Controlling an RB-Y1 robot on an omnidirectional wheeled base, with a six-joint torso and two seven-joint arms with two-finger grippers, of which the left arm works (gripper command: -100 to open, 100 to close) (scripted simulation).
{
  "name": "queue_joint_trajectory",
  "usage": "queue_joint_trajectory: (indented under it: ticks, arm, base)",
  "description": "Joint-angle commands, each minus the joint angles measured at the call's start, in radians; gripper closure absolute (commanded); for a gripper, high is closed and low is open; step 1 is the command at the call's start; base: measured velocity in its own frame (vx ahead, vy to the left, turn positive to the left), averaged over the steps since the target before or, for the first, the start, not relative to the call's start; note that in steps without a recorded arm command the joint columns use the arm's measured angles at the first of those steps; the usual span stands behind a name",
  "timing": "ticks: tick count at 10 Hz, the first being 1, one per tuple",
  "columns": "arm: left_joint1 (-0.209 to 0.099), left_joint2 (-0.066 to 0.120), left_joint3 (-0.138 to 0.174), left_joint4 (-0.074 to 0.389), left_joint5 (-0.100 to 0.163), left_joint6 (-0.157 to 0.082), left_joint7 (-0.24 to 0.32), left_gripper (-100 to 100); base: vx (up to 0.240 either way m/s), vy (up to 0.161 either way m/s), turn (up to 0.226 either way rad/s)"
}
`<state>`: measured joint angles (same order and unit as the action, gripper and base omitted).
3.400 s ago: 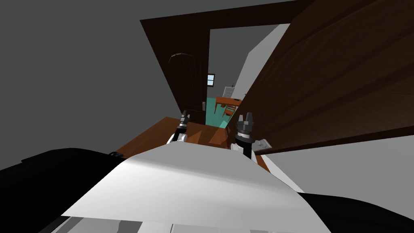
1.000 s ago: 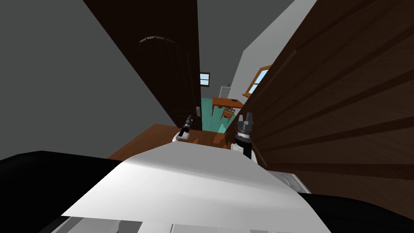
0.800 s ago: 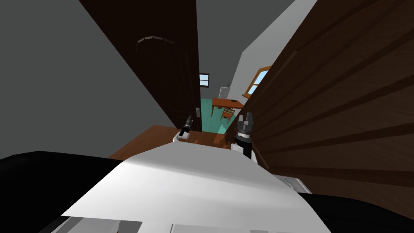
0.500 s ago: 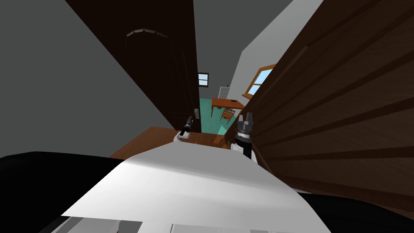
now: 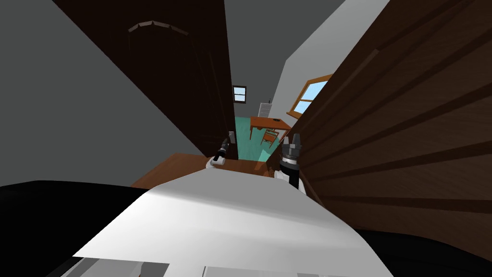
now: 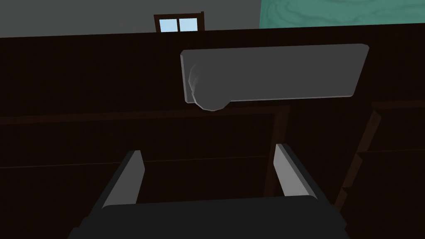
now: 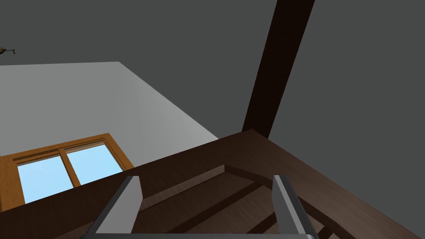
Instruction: Pull the door open
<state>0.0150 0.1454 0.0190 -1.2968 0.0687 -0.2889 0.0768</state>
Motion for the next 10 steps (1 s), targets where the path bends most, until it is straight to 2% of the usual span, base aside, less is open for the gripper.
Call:
queue_joint_trajectory:
  ticks: [1, 3, 4, 6, 7, 8, 9, 10]
  arm:
    - [-0.007, 0.022, 0.014, 0.025, 0.009, -0.013, 0.015, -100]
    - [-0.013, 0.068, 0.042, 0.060, 0.028, -0.028, 0.043, -100]
    - [-0.015, 0.079, 0.050, 0.069, 0.033, -0.032, 0.050, -100]
    - [-0.021, 0.119, 0.074, 0.100, 0.049, -0.046, 0.074, -100]
    - [-0.022, 0.131, 0.082, 0.110, 0.054, -0.050, 0.082, -100]
    - [-0.022, 0.125, 0.076, 0.114, 0.051, -0.057, 0.078, -100]
    - [-0.022, 0.125, 0.076, 0.114, 0.051, -0.057, 0.078, 100]
    - [-0.022, 0.125, 0.076, 0.114, 0.051, -0.057, 0.078, 100]
  base:
    - [0.190, -0.035, -0.144]
    - [0.178, -0.054, -0.162]
    - [0.167, -0.045, -0.122]
    - [0.159, -0.051, -0.154]
    - [0.189, -0.016, -0.108]
    - [0.084, -0.005, -0.013]
    - [-0.012, 0.001, 0.014]
    - [-0.028, 0.004, -0.005]
